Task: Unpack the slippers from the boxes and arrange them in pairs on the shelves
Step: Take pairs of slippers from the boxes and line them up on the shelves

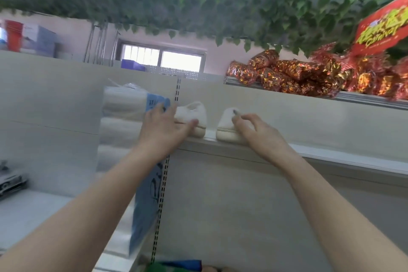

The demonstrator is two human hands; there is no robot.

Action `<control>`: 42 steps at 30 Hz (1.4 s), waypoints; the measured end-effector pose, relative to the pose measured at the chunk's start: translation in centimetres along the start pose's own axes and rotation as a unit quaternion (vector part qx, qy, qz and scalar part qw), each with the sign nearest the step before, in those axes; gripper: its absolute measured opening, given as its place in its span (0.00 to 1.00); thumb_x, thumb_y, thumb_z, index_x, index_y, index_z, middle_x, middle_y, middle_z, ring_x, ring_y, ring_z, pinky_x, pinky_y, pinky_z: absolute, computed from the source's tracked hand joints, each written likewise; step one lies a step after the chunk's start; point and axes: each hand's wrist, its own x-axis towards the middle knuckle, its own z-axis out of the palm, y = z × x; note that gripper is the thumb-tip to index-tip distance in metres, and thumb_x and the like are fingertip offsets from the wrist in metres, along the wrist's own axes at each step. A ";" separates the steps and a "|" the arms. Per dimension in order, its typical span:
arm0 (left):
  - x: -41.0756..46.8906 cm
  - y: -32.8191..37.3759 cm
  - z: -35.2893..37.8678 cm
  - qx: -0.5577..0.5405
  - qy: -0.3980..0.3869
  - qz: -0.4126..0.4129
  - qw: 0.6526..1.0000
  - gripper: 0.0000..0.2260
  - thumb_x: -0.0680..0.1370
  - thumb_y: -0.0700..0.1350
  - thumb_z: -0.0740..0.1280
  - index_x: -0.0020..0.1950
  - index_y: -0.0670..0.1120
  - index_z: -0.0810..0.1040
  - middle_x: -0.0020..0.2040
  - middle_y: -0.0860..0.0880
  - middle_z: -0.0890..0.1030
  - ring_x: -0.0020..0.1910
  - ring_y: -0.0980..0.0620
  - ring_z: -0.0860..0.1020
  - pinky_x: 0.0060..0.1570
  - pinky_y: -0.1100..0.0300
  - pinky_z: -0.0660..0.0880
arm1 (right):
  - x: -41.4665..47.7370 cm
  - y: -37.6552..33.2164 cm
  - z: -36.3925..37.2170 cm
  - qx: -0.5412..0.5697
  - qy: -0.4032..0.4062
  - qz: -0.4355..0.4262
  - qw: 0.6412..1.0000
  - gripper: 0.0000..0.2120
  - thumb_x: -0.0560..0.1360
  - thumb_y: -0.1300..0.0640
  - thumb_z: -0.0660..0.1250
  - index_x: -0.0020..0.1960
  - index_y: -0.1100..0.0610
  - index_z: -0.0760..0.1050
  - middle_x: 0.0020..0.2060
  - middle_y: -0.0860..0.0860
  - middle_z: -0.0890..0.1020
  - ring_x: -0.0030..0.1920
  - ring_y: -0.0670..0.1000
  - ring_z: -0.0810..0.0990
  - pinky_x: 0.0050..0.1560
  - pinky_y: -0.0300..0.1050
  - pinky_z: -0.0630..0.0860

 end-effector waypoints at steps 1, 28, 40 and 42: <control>-0.6 0.1 0.3 0.018 0.019 0.055 0.998 0.31 0.74 0.67 0.60 0.73 0.55 0.65 0.74 0.44 0.64 0.72 0.42 0.61 0.71 0.47 0.60 | -0.5 0.1 0.6 -0.013 0.007 -0.031 0.999 0.28 0.77 0.35 0.57 0.73 0.45 0.65 0.66 0.51 0.75 0.66 0.54 0.72 0.60 0.46 0.67; -2.7 -1.8 2.6 0.066 0.048 0.243 0.967 0.18 0.80 0.47 0.62 0.69 0.47 0.72 0.68 0.45 0.71 0.69 0.44 0.66 0.66 0.49 0.67 | 0.2 2.1 4.3 -0.258 0.077 -0.203 0.942 0.28 0.79 0.42 0.57 0.75 0.53 0.59 0.61 0.56 0.74 0.59 0.60 0.74 0.55 0.53 0.73; -21.0 0.8 5.3 0.017 -0.022 0.331 0.943 0.15 0.80 0.48 0.61 0.63 0.45 0.78 0.57 0.45 0.79 0.58 0.44 0.74 0.62 0.55 0.68 | -21.6 12.0 2.4 -0.372 0.089 -0.206 0.901 0.21 0.80 0.47 0.58 0.65 0.60 0.74 0.58 0.59 0.79 0.57 0.61 0.78 0.55 0.57 0.77; -25.1 1.6 6.9 -0.006 -0.054 0.337 0.940 0.14 0.80 0.47 0.61 0.62 0.44 0.78 0.57 0.45 0.79 0.57 0.43 0.75 0.62 0.53 0.69 | -26.7 14.5 2.3 -0.369 0.071 -0.178 0.909 0.20 0.80 0.48 0.58 0.63 0.61 0.76 0.57 0.59 0.79 0.57 0.61 0.78 0.56 0.56 0.77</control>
